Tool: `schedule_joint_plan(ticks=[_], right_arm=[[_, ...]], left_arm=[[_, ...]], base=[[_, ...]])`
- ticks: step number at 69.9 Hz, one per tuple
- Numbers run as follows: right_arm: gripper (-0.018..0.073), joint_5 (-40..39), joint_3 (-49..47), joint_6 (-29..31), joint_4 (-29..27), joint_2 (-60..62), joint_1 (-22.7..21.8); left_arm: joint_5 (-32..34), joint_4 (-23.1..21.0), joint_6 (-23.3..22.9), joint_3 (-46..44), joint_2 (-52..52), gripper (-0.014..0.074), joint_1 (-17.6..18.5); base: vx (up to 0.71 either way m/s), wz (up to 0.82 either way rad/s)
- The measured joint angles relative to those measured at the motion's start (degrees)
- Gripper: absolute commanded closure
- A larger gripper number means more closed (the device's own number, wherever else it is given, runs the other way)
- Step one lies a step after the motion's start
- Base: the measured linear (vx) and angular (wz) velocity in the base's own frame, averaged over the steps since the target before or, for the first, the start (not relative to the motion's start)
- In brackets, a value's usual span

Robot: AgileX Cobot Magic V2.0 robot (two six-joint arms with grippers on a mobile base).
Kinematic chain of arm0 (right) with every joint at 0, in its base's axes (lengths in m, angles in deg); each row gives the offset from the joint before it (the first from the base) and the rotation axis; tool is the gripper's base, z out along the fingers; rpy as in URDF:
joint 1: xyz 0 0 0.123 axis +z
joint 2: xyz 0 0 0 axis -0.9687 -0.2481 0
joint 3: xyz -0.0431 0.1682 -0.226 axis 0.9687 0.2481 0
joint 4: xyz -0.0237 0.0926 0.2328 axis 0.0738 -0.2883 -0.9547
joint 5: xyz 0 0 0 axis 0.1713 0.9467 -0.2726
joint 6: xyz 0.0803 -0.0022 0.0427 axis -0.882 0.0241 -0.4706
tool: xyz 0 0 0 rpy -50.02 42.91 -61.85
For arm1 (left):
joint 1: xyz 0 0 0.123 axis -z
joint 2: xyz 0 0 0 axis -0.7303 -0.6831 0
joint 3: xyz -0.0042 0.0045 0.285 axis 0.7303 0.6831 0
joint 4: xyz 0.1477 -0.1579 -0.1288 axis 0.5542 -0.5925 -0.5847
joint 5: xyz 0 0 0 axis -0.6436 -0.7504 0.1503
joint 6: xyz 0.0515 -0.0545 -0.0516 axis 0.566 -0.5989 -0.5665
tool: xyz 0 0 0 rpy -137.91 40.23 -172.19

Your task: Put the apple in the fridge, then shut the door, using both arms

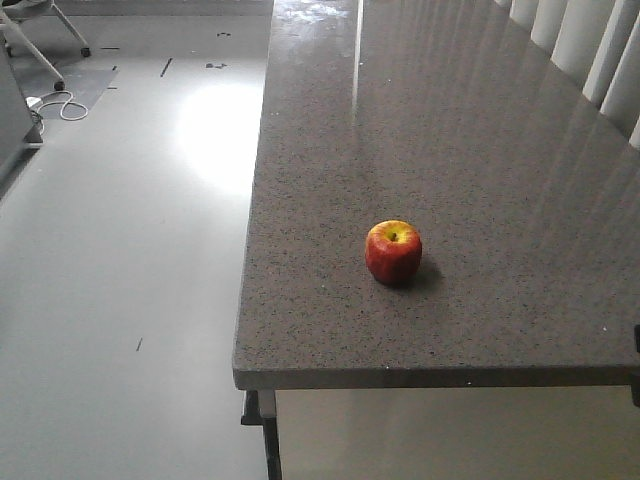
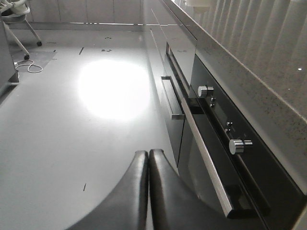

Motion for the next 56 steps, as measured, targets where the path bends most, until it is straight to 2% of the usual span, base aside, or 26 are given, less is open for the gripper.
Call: schedule_joint_plan(ticks=[11, 23, 32, 56], right_arm=[[0.0049, 0.0, -3.8, 3.2, -4.0, -7.4, 0.0], [-0.0103, 0.2, -9.0, 5.2, -6.1, -16.0, 0.0], [-0.0116, 1.8, -13.6, 6.4, -6.6, -22.3, 1.1], [-0.0113, 2.2, -25.9, 5.3, -1.2, -39.4, 12.0]], left_arm=[[0.0, 0.0, 0.0, 0.0, 0.0, 0.0603, 0.0], [0.0, 0.0, 0.0, 0.0, 0.0, 0.0603, 0.0], [0.0, 0.0, 0.0, 0.0, 0.0, 0.0603, 0.0], [0.0, 0.0, 0.0, 0.0, 0.0, 0.0603, 0.0]], base=[[0.0, 0.0], [0.0, 0.0], [0.0, 0.0], [0.0, 0.0]])
